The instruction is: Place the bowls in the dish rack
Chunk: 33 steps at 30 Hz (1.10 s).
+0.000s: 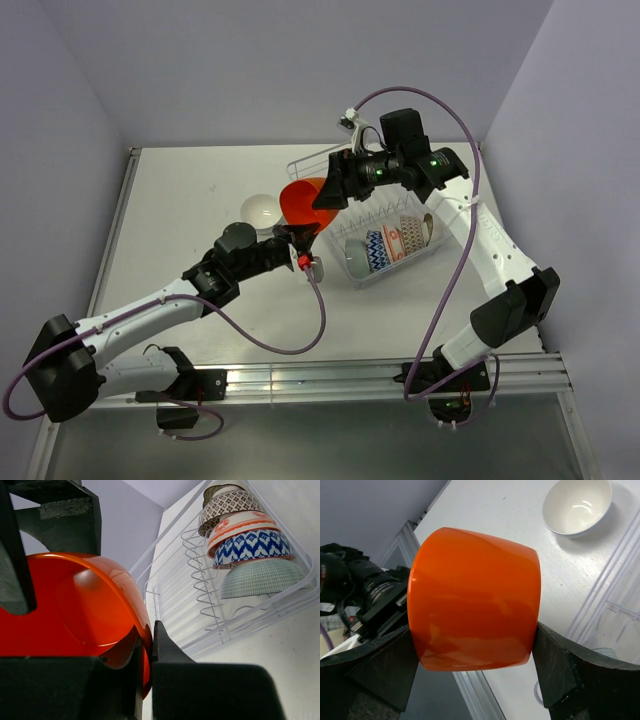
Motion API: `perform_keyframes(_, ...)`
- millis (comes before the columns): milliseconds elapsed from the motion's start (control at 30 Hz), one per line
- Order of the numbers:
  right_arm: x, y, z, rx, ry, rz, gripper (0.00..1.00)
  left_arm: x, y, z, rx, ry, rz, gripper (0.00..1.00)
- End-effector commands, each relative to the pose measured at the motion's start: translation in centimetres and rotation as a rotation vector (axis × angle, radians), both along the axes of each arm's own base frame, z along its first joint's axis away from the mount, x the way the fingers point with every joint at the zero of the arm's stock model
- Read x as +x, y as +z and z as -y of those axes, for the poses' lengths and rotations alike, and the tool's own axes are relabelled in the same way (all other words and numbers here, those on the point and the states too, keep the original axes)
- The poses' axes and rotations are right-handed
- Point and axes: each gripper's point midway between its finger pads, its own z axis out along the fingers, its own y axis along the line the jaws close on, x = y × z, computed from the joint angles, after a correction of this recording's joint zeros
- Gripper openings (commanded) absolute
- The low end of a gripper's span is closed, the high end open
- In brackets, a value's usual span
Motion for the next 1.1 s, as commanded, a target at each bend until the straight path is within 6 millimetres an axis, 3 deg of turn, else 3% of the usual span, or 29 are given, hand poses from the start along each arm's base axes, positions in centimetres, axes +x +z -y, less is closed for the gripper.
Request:
perform_keyframes(0,-2.0,4.0,-0.2,0.104,0.097,0.045,0.91,-0.4,4.1,0.0,-0.095,-0.019,0.054,0.0)
perform_keyframes(100,-2.2,4.2,0.1,0.116,0.108,0.031,0.99,-0.4,4.0,0.0,-0.1,-0.019,0.044,0.0)
perform_keyframes(433,-1.9,3.7,0.8,0.109,0.087,0.003,1.0,-0.3,4.0,0.2,-0.099,-0.017,0.041,0.0)
perform_keyframes(600,-1.2,3.4,0.9,0.088,0.061,0.023,0.74,-0.1,4.2,0.3,-0.101,-0.014,0.042,0.0)
perform_keyframes(733,-0.6,3.1,1.1,0.067,0.032,0.031,0.65,-0.1,4.4,0.4,-0.099,-0.016,0.044,0.0)
perform_keyframes(767,-0.4,3.2,1.2,0.064,0.028,0.041,0.53,-0.1,4.4,0.4,-0.096,-0.019,0.043,0.03)
perform_keyframes(833,-0.3,3.2,1.2,0.061,0.024,0.054,0.38,-0.1,4.4,0.4,-0.093,-0.019,0.042,0.11)
perform_keyframes(867,-0.3,3.3,1.2,0.061,0.027,0.061,0.2,-0.1,4.3,0.4,-0.093,-0.016,0.038,0.23)
perform_keyframes(933,-0.1,3.5,1.3,0.062,0.018,0.076,0.03,0.0,4.2,0.4,-0.088,-0.012,0.033,0.41)
perform_keyframes(1067,0.5,3.8,1.5,0.058,-0.01,0.101,0.0,-0.1,4.3,0.2,-0.086,-0.013,0.037,0.59)
